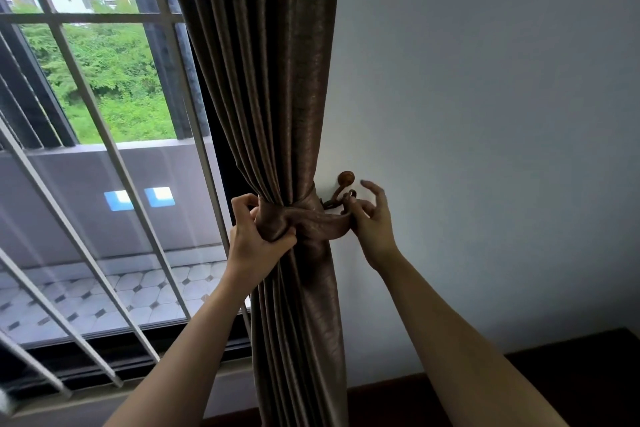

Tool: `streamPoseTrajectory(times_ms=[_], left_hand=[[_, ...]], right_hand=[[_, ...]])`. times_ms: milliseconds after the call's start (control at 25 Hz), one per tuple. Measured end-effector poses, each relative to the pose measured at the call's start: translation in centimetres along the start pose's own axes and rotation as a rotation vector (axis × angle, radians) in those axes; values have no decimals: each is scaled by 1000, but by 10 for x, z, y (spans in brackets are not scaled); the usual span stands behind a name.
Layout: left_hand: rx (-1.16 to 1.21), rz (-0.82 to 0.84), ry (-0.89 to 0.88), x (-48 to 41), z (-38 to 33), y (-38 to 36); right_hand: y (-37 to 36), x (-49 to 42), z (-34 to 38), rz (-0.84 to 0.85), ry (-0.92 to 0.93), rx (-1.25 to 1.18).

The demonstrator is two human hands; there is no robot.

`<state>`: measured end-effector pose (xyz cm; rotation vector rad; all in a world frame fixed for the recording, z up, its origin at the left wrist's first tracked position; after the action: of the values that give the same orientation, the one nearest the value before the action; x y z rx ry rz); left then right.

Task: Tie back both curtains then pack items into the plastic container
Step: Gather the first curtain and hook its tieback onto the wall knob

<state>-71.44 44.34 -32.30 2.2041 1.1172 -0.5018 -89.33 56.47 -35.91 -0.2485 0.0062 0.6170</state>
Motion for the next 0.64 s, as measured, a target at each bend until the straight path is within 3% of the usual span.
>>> streamPoseTrajectory(times_ms=[120,440,640], left_hand=[[9,-2,-4,2,-1,-1],[49,11,-3,3,0,-2],[98,41,-25,5,0,-5]], right_hand=[[3,-2,0,-94,90,128],[-5,-1,5,-150,286,692],[-5,-8,-2,-268,234,705]])
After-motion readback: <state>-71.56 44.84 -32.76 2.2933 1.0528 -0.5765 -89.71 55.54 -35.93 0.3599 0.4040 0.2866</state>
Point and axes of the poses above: each hand's wrist, its own x-axis away from the middle knuckle, its own y-axis out of the back of the hand, z = x × y, the point moved 6 cm from there along -x, towards the middle knuckle, and after that the axes turned 6 degrees about -y, right-handed, at the moved point
